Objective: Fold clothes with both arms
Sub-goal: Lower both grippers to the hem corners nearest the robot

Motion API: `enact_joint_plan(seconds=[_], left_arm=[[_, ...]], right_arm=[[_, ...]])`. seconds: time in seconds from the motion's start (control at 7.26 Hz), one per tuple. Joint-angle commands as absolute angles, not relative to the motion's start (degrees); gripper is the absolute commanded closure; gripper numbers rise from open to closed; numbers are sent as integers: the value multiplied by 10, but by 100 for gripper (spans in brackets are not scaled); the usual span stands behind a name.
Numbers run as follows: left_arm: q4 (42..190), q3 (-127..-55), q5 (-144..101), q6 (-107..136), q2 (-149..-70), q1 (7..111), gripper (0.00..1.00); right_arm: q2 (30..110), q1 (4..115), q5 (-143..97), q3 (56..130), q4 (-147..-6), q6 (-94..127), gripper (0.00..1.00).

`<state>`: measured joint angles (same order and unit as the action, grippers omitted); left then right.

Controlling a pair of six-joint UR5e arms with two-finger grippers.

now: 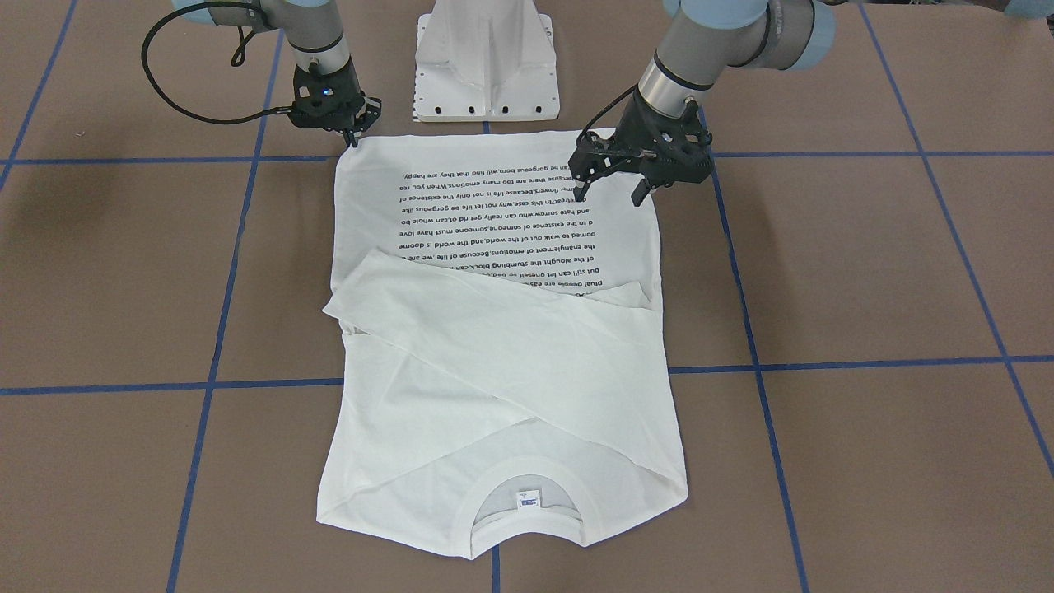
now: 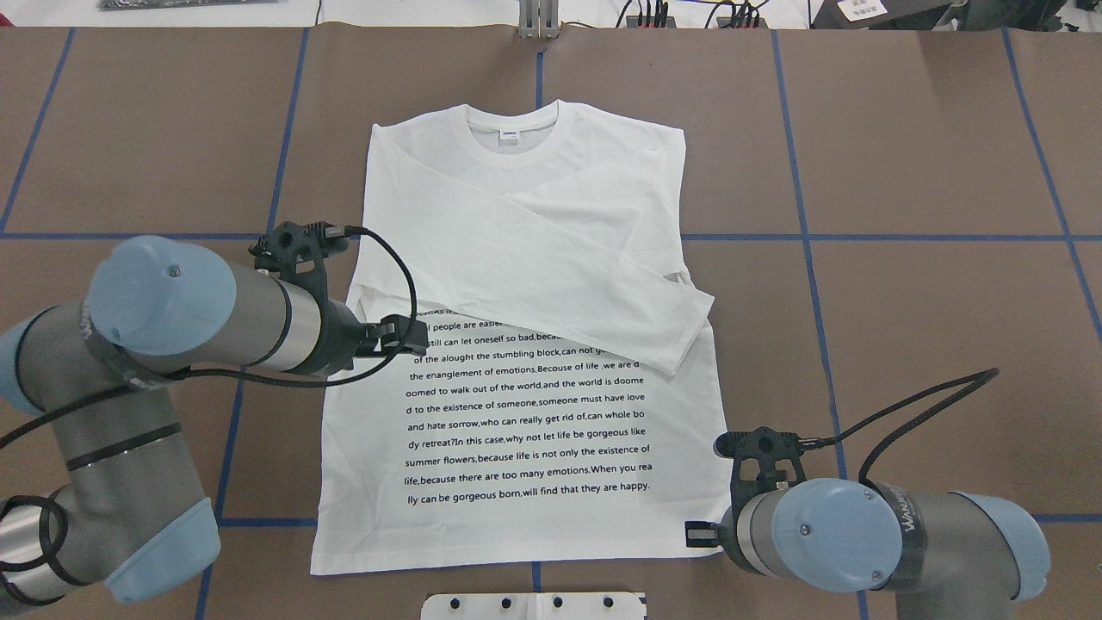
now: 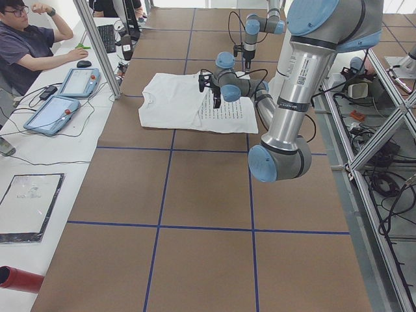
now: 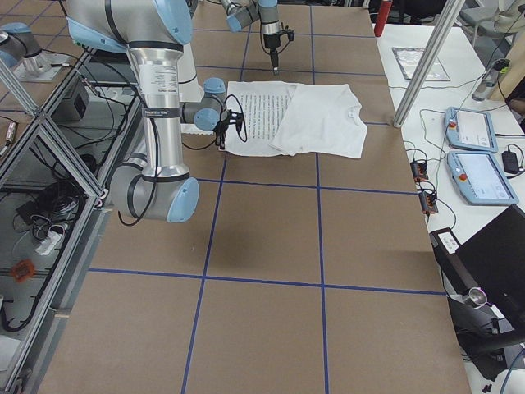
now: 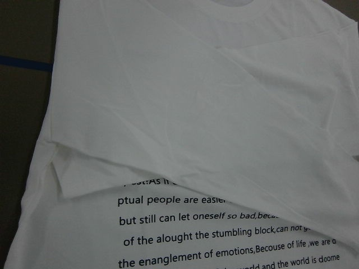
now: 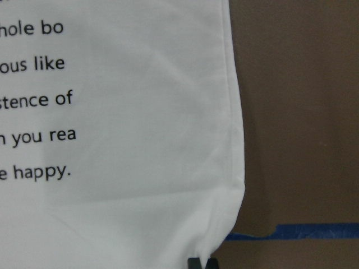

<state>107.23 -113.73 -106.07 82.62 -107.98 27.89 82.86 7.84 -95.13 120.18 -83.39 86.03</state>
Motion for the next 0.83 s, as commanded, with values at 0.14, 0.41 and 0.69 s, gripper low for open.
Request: enact_joint_plan(seconds=[0.14, 0.41, 0.69], left_arm=[[1070, -1147, -1014, 916, -1017, 178, 2], [1068, -1151, -978, 953, -981, 125, 2], [1068, -1152, -971, 969, -974, 97, 4]], right_arm=[[819, 78, -947, 1204, -833, 860, 100], [818, 80, -947, 1234, -833, 860, 100], [817, 89, -948, 1239, -833, 860, 100]])
